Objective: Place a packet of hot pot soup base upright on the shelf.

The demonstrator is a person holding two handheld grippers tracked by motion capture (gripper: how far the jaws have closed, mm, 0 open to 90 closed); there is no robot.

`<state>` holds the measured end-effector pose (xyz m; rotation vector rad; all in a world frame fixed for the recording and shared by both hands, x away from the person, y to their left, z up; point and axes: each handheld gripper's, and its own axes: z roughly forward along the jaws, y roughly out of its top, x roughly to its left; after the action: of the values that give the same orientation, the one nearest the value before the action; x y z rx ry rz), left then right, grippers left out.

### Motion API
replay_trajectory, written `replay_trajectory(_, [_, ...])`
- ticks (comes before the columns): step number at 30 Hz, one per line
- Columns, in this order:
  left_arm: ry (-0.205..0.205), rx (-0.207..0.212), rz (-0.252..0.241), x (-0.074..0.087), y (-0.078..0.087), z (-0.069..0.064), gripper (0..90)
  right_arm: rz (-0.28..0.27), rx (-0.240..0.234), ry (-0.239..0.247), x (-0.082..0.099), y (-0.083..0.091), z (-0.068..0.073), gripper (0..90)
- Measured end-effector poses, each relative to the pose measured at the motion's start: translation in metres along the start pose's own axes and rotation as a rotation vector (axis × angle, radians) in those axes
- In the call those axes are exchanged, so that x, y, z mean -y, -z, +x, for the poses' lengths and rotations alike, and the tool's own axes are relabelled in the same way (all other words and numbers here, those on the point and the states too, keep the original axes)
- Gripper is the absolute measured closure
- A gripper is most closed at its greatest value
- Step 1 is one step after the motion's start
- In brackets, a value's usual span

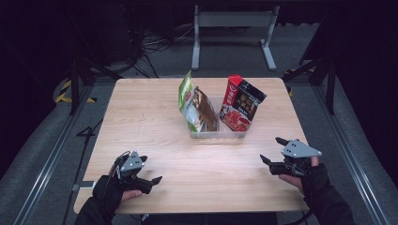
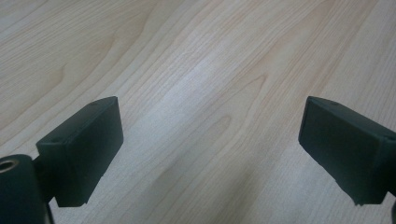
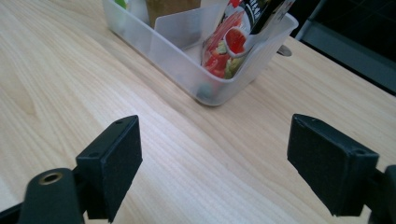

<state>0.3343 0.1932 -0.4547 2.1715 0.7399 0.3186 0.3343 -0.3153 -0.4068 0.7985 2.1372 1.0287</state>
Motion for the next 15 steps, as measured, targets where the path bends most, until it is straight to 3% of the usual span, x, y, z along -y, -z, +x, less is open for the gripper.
replay_trajectory(7, [-0.001, -0.003, 0.001, 0.000, 0.000, -0.001, 7.3, 0.013, -0.028, -0.007, 0.011, 0.006, 0.004, 13.8])
replay_trajectory(15, [-0.013, -0.005, 0.010, 0.000, -0.001, -0.002, 7.6, 0.014, -0.003, -0.012, 0.024, 0.012, 0.009, 12.9])
